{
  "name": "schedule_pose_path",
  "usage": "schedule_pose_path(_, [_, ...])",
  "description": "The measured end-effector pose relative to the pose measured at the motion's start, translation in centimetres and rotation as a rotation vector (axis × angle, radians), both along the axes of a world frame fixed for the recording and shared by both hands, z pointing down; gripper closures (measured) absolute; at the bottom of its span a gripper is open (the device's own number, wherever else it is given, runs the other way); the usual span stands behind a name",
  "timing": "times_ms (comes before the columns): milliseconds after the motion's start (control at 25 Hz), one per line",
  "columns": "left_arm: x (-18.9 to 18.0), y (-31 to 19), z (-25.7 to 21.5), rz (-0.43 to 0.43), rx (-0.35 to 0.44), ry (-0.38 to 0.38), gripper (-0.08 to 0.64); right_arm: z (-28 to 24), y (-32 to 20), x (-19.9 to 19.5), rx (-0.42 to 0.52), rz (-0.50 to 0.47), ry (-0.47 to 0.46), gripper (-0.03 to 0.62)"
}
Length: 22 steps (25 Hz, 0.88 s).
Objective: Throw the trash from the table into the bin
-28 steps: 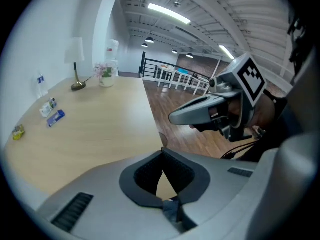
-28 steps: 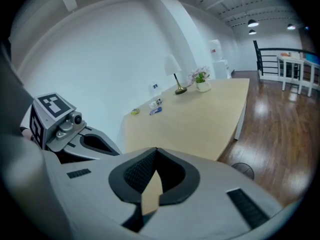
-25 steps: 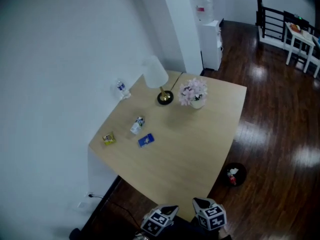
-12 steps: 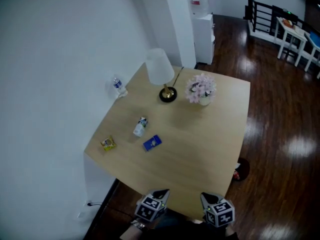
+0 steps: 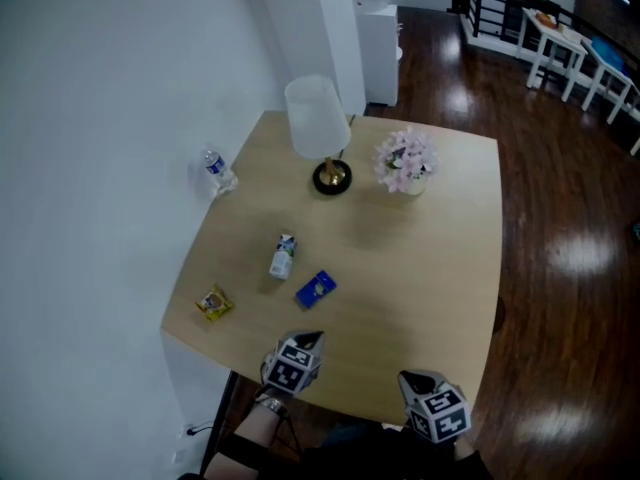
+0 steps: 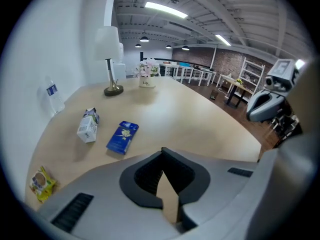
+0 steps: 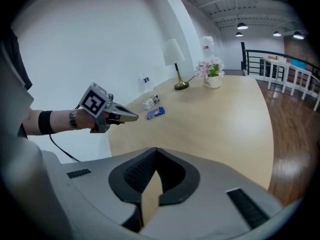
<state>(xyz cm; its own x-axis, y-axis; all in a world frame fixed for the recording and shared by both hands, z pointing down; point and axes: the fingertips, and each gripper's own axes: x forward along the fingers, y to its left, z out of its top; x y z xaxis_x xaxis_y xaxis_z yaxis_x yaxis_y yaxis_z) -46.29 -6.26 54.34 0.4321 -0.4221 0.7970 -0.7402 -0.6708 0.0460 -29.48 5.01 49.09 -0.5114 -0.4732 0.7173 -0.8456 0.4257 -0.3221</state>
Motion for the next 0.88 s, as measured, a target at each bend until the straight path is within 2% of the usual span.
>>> schedule_pose_path(200, [-2.5,-6.2,1.1,0.006,0.025,-0.038,0.557,0.8,0.5,-0.3,-0.024,0.035,0.032,0.584])
schedule_pose_path(240, [-2.5,-7.0,1.5,0.013,0.019,-0.030,0.516,0.8,0.6,-0.2,-0.026,0.043,0.036,0.584])
schedule_pose_path(320, [-2.2,-8.3,2.4,0.036,0.006,-0.022,0.320,0.8,0.6,0.0,-0.023,0.056,0.042,0.584])
schedule_pose_path(360, [-2.0,-8.9,3.0,0.052,0.003,-0.029,0.247,0.9,0.6,0.1,-0.025,0.062,0.046,0.584])
schedule_pose_path(440, [-1.8,-9.8,4.5,0.081,-0.002,-0.061,0.151,0.9,0.9,0.4,-0.031,0.070,0.055,0.584])
schedule_pose_path(560, [-1.9,-11.1,6.0,0.097,-0.015,-0.092,0.127,0.8,1.2,1.0,-0.031,0.087,0.065,0.584])
schedule_pose_path(720, [-0.9,-11.4,7.1,0.124,-0.068,-0.057,0.132,1.0,1.7,2.1,-0.038,0.119,0.066,0.584])
schedule_pose_path(880, [-1.0,-11.4,7.7,0.147,-0.066,-0.099,0.155,0.7,1.8,3.0,-0.033,0.144,0.073,0.584])
